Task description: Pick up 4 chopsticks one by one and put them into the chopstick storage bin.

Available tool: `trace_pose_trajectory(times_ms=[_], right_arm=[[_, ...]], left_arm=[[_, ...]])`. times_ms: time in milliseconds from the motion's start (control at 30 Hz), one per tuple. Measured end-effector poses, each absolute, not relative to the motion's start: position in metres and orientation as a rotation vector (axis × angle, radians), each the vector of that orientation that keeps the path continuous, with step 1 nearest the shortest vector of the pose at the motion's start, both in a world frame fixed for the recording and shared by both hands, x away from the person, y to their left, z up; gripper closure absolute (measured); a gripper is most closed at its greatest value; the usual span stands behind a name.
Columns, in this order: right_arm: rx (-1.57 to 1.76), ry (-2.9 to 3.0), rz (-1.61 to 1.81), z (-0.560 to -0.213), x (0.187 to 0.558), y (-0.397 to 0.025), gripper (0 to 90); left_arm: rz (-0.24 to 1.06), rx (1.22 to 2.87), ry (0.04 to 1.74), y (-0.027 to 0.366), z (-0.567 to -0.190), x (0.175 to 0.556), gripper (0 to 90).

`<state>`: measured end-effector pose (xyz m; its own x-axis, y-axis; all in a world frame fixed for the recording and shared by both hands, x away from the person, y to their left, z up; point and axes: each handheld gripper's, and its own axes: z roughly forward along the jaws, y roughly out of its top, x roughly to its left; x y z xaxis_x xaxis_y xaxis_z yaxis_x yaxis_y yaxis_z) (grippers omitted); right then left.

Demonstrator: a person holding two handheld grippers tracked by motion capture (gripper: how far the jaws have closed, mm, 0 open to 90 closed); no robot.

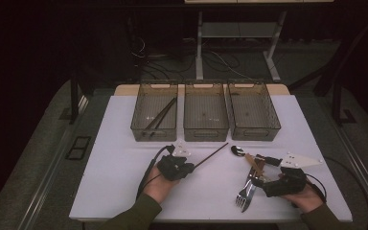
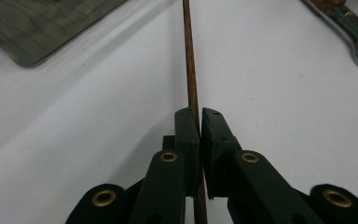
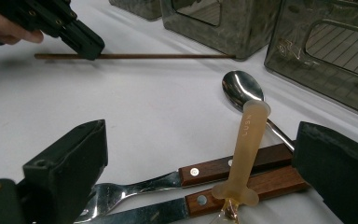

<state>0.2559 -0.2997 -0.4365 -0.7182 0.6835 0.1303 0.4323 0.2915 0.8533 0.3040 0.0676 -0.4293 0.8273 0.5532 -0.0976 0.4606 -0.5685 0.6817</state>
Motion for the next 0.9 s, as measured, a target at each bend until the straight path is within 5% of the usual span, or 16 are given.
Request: trace_pose_trajectory(times_ms=[900], right_arm=[[1.028,2.302,1.398,-0.437,0.257,-0.3,3.6]], left_arm=[[0.107,2.161,0.608,0.11,-0.388,0.318,85.7]])
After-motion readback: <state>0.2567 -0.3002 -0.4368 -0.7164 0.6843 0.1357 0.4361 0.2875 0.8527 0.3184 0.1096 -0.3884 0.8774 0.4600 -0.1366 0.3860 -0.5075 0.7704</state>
